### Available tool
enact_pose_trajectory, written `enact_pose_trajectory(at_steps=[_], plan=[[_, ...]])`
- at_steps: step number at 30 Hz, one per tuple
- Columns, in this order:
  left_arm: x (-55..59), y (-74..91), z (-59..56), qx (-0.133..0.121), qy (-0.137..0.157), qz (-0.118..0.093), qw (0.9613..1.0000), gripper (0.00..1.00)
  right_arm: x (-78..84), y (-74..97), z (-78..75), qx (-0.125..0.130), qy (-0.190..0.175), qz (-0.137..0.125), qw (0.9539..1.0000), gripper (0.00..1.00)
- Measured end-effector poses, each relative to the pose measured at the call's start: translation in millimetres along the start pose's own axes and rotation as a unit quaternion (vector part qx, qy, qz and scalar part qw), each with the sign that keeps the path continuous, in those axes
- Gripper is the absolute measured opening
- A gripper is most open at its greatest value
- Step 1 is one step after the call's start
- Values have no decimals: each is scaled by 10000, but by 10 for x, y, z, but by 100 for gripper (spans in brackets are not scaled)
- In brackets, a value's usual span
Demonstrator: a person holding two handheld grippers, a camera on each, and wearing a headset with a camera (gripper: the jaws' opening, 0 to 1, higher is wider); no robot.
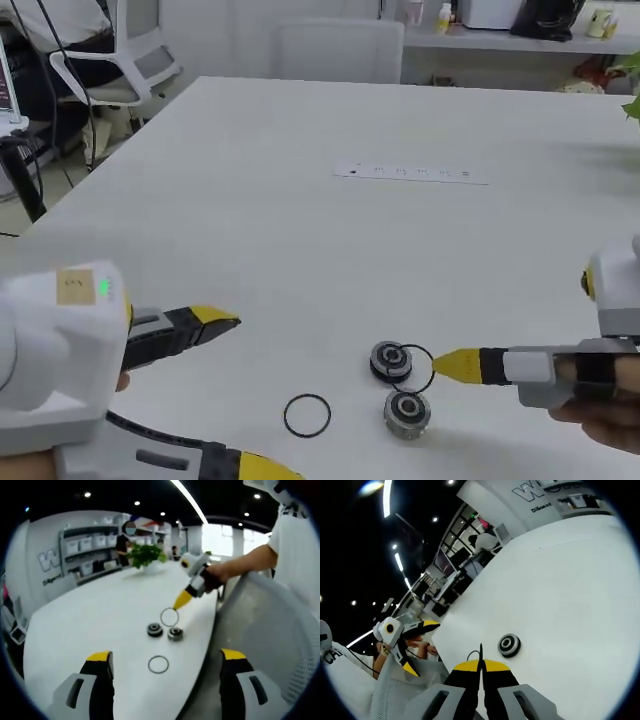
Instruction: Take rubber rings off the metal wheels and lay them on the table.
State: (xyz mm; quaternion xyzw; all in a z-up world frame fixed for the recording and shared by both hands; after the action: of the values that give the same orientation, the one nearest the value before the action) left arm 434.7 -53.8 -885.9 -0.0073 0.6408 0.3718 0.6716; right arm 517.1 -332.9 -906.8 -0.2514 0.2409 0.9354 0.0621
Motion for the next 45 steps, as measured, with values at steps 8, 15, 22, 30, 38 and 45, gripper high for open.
enact_pose_trajectory(at_steps=[8, 15, 22, 30, 38, 45], plan=[[18, -11, -31, 47, 46, 1, 10000, 87, -64, 41, 122, -134, 1, -239, 9996, 0], [17, -13, -46, 50, 137, -51, 9999, 88, -107, 9, 312, -318, 323, -243, 9987, 0], [12, -14, -44, 53, 81, -51, 9999, 89, -159, -65, 468, -421, 603, -105, 9972, 0], [9, -6, -45, 22, 82, -81, 9999, 88, -201, -319, 549, -412, 767, 427, 9953, 0], [19, -11, -43, 10, 73, -40, 10000, 88, -78, -653, 444, 32, 926, 1217, 9882, 0], [38, -19, -41, 10, 54, 54, 10000, 87, 193, -853, 258, 135, 840, 1322, 9876, 0]])
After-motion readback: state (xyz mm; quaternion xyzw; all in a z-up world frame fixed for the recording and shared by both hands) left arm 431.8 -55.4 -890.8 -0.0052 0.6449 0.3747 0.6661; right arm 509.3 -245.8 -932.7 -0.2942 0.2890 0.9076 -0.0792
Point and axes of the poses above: the centre of the closed fingertips' face, and the gripper's own axes: y roughly backward along the fingers, z roughly to its left, x roughly out of its underside, the point moved 10 cm from there along y, roughly backward along the fingers, and after that the axes turned 10 degrees about -y, right-handed, at the moved point
